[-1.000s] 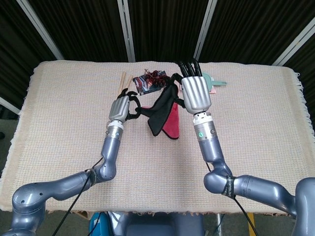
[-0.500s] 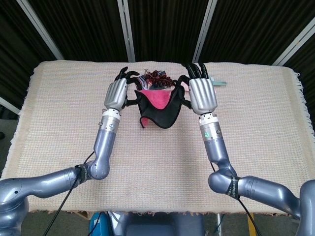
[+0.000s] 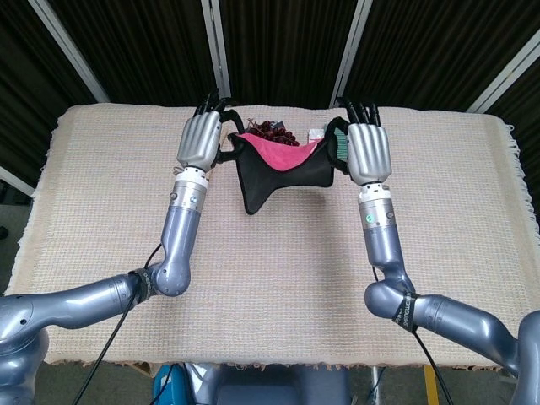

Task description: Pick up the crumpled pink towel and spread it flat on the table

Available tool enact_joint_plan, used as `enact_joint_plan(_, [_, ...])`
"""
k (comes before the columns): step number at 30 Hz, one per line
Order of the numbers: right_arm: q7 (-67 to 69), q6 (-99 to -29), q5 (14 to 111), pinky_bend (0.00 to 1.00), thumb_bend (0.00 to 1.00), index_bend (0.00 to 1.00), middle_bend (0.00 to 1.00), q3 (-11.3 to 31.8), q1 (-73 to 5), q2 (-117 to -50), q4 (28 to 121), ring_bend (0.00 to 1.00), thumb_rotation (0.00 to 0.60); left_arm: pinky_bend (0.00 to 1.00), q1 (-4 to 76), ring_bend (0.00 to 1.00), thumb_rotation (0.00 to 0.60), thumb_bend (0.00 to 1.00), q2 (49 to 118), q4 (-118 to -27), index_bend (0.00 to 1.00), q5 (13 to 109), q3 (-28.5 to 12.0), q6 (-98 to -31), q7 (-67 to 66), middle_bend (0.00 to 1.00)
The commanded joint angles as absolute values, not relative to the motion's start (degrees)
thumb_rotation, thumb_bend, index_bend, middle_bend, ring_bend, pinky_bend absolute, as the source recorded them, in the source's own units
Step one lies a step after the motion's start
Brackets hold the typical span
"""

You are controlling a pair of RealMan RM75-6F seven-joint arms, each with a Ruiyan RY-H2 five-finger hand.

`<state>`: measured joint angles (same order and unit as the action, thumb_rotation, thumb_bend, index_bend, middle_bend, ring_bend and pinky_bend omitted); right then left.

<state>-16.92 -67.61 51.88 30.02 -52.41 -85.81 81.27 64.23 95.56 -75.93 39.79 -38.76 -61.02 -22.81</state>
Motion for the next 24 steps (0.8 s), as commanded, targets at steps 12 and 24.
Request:
enact_joint_plan(12, [-12.35,-63.15,52.50,0.02,0.56,0.54,0.18,31.12,-55.76,-87.85,68.68,0.14,0.600,0.12,73.75,0.01,0.600,0.53,101.35,-61.46,0.62,38.91,-38.85,-57.33,-22.55,0.22])
enact_joint_plan(24, [-9.44,-66.04,56.19,0.02,0.56,0.54,0.18,27.24,-50.52,-85.57,72.78,0.14,0.600,0.12,70.60,0.01,0.600,0.53,102.82,-64.06,0.63,41.46,-34.57,-59.15,-18.38,0.22])
